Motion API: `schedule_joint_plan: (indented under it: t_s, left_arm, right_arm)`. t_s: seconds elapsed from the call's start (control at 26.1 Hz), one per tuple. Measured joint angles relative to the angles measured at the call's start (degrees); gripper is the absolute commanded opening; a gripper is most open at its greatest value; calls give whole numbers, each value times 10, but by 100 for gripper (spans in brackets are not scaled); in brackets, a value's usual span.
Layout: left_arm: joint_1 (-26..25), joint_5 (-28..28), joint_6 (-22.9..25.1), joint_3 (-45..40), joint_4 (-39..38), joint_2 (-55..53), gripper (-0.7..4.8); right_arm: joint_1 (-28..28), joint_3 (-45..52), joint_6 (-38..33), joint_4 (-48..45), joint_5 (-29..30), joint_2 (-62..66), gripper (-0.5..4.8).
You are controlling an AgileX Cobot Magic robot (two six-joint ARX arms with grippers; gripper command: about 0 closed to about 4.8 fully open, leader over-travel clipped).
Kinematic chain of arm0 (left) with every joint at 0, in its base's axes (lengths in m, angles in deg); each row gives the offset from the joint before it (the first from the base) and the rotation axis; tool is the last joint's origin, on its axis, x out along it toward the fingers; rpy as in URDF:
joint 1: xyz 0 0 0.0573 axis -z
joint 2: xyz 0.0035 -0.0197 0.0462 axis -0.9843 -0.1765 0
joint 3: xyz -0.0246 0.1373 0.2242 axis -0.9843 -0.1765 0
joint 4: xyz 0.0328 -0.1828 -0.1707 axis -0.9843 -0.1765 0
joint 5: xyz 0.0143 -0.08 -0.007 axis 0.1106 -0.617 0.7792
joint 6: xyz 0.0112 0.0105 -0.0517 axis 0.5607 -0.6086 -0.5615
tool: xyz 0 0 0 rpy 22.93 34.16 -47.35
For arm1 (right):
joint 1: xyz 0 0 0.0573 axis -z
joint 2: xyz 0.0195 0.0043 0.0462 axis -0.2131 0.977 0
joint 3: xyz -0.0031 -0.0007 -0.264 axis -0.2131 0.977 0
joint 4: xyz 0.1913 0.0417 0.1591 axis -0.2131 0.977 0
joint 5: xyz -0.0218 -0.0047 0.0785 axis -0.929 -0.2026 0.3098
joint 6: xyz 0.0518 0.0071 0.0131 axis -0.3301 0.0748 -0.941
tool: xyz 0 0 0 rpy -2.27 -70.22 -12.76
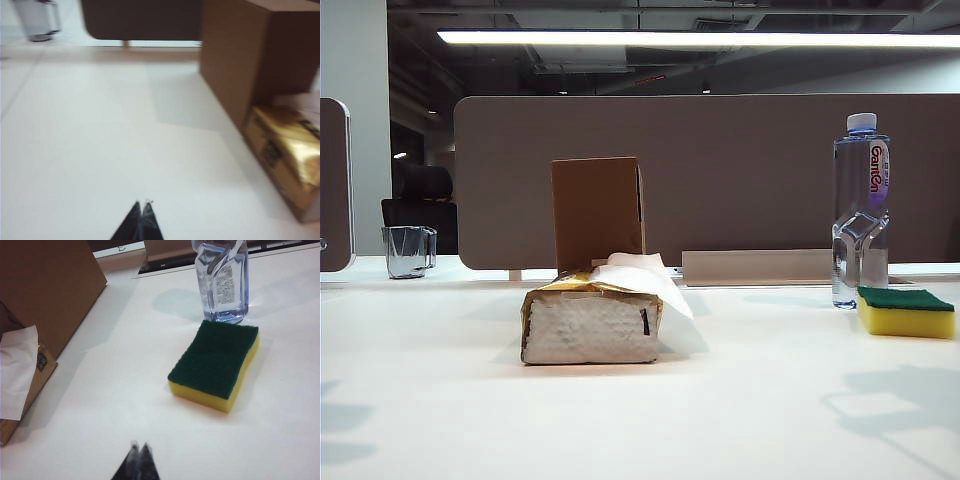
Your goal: Move the sponge from left to right to wipe the table, avoiding obstacles on the table, and finally reaching the bottle of mineral water.
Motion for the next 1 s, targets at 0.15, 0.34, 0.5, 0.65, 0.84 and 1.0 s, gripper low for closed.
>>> schedule_joint_plan:
  t_s: [0.15, 0.34, 0.5, 0.65, 0.84, 1.0]
  left_arm:
    - [-83, -67, -16, 0, 6, 0, -6]
    - [-174, -137, -36, 0, 7, 0, -6]
    - [-205, -140, -38, 0, 1, 0, -6]
    - [-214, -140, -36, 0, -1, 0, -6]
    - [-214, -140, -36, 0, -1, 0, -6]
    - [-214, -140, -36, 0, -1, 0, -6]
  right_arm:
    - [0, 4, 0, 0, 0, 0, -5]
    - [0, 7, 3, -5, -2, 0, -5]
    - [1, 40, 9, -32, -11, 0, -5]
    - [1, 53, 15, -62, -11, 0, -5]
    - [1, 69, 17, -82, -11, 0, -5]
    - [1, 79, 19, -93, -11, -14, -5]
